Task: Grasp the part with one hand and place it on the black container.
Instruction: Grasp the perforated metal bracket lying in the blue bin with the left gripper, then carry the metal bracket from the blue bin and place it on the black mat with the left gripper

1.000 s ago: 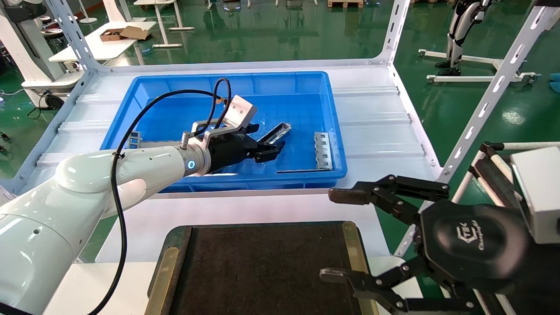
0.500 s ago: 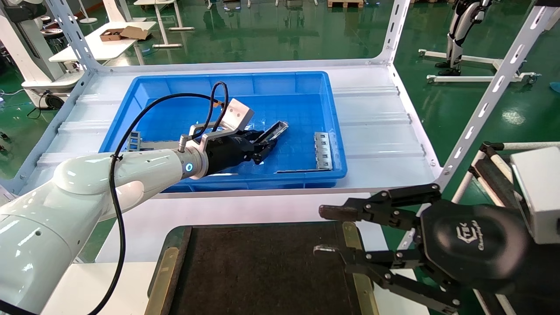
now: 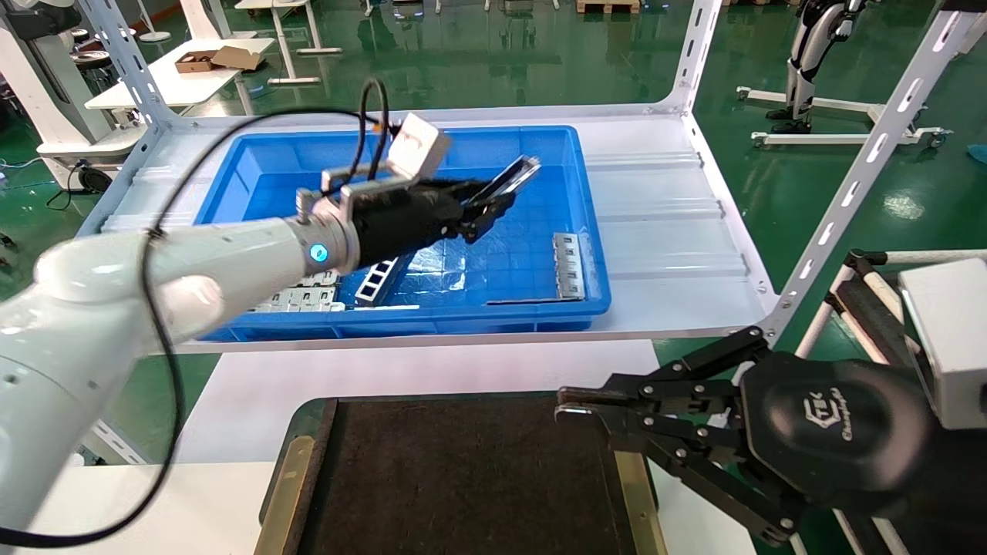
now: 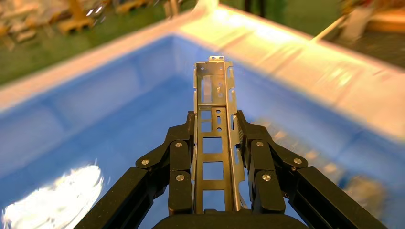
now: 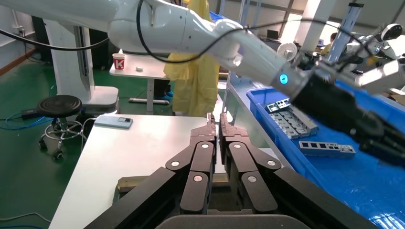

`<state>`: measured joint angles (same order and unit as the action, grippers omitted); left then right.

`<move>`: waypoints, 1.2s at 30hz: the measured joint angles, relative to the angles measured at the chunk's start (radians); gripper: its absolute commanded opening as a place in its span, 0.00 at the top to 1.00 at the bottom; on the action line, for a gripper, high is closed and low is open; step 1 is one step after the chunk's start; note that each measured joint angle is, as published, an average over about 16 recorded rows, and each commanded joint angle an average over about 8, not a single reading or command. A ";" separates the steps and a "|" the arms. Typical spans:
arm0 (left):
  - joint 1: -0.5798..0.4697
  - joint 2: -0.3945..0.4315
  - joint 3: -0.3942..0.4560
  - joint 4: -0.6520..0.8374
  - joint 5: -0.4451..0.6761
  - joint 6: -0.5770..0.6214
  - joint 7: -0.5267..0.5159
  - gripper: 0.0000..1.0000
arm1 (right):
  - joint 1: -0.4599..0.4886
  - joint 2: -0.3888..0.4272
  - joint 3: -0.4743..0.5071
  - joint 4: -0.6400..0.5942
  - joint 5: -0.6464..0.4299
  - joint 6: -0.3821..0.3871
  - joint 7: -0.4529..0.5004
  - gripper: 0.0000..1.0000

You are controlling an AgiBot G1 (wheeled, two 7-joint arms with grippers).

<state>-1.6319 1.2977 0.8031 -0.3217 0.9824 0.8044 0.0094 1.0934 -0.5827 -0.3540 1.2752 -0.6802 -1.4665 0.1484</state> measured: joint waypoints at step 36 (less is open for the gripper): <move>0.770 -0.303 0.035 -0.812 -0.119 -0.394 -0.342 1.00 | 0.000 0.000 -0.001 0.000 0.000 0.000 0.000 1.00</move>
<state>-0.8624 0.9950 0.8384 -1.1339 0.8638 0.4108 -0.3326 1.0935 -0.5825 -0.3546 1.2752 -0.6798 -1.4663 0.1481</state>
